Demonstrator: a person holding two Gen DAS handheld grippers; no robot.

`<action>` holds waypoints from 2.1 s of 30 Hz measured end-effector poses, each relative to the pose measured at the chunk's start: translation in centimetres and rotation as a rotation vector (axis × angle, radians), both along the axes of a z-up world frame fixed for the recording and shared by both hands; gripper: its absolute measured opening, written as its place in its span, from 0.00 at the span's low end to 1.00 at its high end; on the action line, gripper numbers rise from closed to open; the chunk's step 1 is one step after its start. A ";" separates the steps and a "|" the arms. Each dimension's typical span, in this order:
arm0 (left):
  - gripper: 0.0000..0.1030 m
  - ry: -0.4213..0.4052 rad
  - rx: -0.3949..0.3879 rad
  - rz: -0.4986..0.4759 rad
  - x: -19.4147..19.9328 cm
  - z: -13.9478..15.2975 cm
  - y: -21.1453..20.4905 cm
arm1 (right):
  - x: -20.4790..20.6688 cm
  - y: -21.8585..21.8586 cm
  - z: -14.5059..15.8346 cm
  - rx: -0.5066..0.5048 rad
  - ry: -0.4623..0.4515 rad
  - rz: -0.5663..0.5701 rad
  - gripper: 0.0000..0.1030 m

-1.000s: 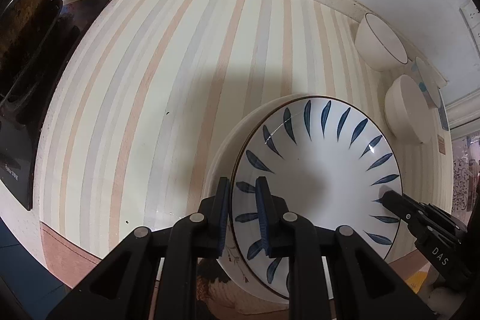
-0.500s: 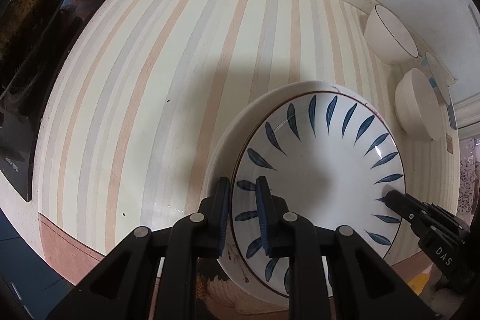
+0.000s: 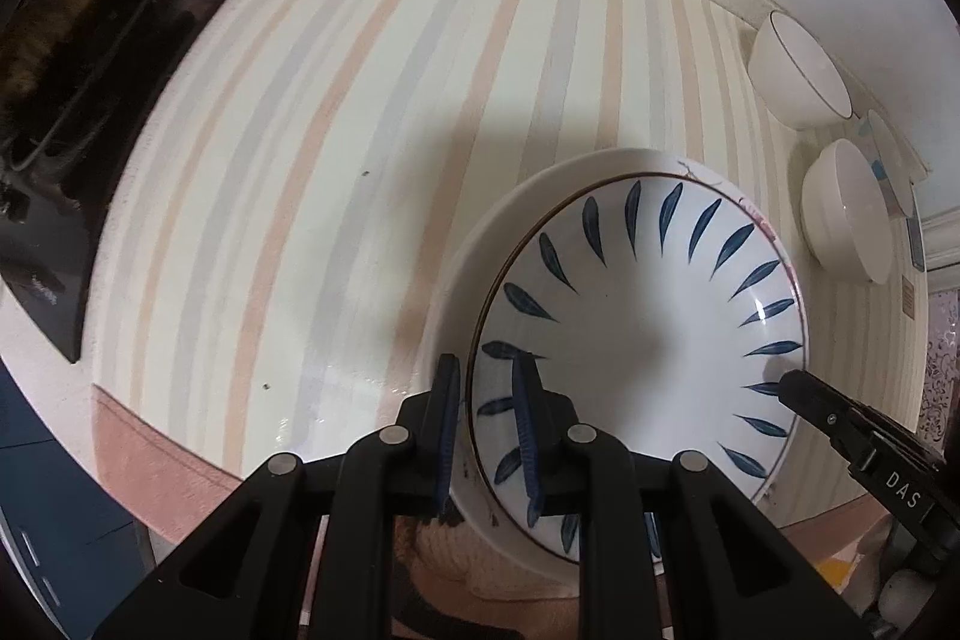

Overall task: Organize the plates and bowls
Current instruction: 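Lower the plate stack onto the cat mat and open both grippers, then move both grippers toward the white bowls beside the wall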

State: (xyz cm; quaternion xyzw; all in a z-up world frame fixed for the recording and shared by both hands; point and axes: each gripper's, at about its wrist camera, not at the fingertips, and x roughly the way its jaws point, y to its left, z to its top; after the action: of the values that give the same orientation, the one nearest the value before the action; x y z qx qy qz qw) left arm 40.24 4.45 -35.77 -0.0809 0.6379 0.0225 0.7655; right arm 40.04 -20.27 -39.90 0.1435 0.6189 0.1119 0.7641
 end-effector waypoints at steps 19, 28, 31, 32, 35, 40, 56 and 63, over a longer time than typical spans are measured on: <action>0.17 -0.177 0.014 -0.181 -9.5 14.7 -0.9 | -10.8 2.3 16.6 -0.093 -0.214 0.010 0.37; 0.17 -0.197 -0.051 -0.228 -13.9 18.5 -1.5 | -17.2 3.7 22.5 -0.062 -0.260 0.010 0.41; 0.17 -0.198 -0.066 -0.237 -15.0 18.9 -1.7 | -18.4 4.0 23.0 -0.066 -0.253 0.016 0.41; 0.17 -0.197 -0.067 -0.240 -15.3 19.0 -1.7 | -18.7 4.0 22.9 -0.066 -0.249 0.018 0.41; 0.18 -0.202 -0.076 -0.248 -16.0 19.2 -2.1 | -19.5 4.0 22.9 -0.061 -0.244 0.020 0.42; 0.31 -0.247 -0.068 -0.208 -15.1 19.8 -2.7 | -18.5 2.4 22.2 0.001 -0.216 0.007 0.60; 0.41 -0.121 -0.111 -0.084 4.8 9.6 -13.8 | -0.6 -15.0 12.5 -0.004 -0.118 -0.174 0.61; 0.39 0.035 -0.164 -0.078 12.8 1.5 -18.3 | 7.7 -17.7 4.2 0.049 -0.010 -0.160 0.55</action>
State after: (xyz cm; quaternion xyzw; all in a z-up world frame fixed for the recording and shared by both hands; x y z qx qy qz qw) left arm 53.08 -13.90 -34.25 -0.1180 0.6536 -0.0585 0.7453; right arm 47.78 -37.99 -35.67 0.2105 0.5988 0.0664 0.7699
